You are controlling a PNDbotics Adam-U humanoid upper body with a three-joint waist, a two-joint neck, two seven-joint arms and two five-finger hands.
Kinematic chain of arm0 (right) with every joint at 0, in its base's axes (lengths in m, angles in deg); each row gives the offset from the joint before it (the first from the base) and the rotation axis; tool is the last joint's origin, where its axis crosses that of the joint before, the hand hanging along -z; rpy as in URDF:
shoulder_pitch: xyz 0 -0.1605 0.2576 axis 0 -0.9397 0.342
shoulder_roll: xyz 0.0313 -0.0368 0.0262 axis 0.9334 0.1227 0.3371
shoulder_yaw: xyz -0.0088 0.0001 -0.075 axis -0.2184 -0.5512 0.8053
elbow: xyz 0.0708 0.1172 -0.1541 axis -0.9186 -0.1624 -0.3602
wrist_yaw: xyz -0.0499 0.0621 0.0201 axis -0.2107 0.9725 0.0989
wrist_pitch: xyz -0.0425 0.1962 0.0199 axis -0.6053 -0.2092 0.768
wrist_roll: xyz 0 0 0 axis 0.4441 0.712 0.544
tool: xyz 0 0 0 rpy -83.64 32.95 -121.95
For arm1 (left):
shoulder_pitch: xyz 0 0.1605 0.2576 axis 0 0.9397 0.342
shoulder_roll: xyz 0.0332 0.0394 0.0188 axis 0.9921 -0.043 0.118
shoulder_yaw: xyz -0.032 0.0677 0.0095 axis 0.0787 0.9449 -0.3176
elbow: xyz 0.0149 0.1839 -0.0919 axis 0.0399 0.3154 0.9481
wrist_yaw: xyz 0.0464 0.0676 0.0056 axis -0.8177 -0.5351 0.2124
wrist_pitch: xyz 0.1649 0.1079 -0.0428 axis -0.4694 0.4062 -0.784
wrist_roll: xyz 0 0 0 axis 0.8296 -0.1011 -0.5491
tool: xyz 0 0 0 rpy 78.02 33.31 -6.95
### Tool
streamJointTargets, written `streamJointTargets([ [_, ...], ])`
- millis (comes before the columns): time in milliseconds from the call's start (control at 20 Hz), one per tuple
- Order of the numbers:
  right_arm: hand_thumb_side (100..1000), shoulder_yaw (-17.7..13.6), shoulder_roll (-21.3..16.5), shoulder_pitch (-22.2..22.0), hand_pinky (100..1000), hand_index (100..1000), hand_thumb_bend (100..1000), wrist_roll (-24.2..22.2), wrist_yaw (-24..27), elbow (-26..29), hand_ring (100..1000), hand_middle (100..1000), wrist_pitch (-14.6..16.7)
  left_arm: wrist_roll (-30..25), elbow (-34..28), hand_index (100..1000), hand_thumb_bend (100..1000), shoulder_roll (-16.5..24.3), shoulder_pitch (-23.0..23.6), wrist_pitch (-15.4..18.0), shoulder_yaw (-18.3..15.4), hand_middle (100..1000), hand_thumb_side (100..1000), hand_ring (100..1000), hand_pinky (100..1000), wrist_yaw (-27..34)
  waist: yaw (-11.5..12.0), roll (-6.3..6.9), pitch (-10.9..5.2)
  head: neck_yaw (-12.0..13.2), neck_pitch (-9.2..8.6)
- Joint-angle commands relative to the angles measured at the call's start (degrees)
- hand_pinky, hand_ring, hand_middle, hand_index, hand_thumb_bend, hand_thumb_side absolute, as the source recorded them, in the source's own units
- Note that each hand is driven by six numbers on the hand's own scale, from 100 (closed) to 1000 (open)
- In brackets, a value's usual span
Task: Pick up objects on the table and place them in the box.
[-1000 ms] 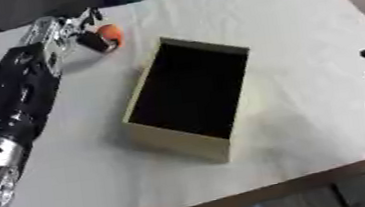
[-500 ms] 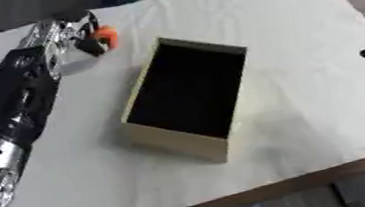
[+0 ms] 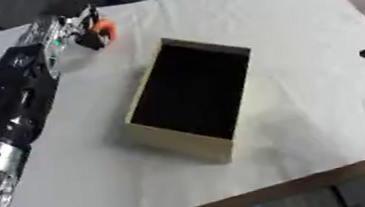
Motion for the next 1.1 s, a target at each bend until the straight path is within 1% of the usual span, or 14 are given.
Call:
streamJointTargets([
  [50,300,-0.6,-0.7,0.2,679,1000,100,0.0,0.2,1.0,888,837,0.1,-0.9,-6.6,513,102,3.1,-1.4,2.3,1.4,393,352,411,551,2.1,0.3,-0.43,-1.45,-0.2,-0.08],
  [200,299,-0.7,-0.8,0.0,680,1000,100,0.1,0.2,1.0,888,837,0.1,-2.8,-14.7,514,100,3.8,-1.0,5.2,4.3,395,362,413,555,4.8,0.8,-0.61,-1.73,-0.7,0.00],
  [400,296,-0.7,-0.8,-0.1,681,1000,100,0.2,0.2,1.0,888,837,0.2,-6.3,-26.3,517,100,4.2,-0.5,9.3,9.4,399,374,416,557,9.1,1.2,-0.85,-1.92,-1.3,0.10],
  [500,295,-0.7,-0.9,-0.2,682,1000,100,0.2,0.2,1.0,888,838,0.2,-8.3,-31.6,519,100,4.4,-0.4,11.1,12.0,402,379,418,558,11.8,1.2,-0.91,-2.01,-1.3,0.14],
  [650,294,-0.7,-0.9,-0.2,682,1000,100,0.2,0.2,1.0,889,838,0.2,-11.4,-38.1,522,100,4.2,-0.3,12.8,15.4,405,379,420,560,15.6,1.2,-0.95,-2.06,-1.4,0.13],
  [750,293,-0.6,-1.0,-0.1,683,1000,100,0.1,0.2,1.0,889,838,0.3,-13.9,-40.7,524,100,3.7,-0.1,13.8,18.0,408,378,422,561,18.2,1.1,-0.97,-2.12,-1.4,0.16],
  [850,294,-0.6,-1.0,-0.1,683,1000,100,0.1,0.3,1.0,889,838,0.3,-16.4,-41.6,527,100,3.2,0.2,14.2,19.8,411,375,424,564,20.1,1.1,-0.96,-2.17,-1.4,0.12],
  [1100,295,-0.6,-1.1,0.0,683,1000,100,0.1,0.3,1.0,889,838,0.3,-20.6,-39.8,533,100,1.7,1.7,15.4,23.2,418,368,430,570,22.8,1.1,-0.84,-2.21,-1.6,-0.06],
])
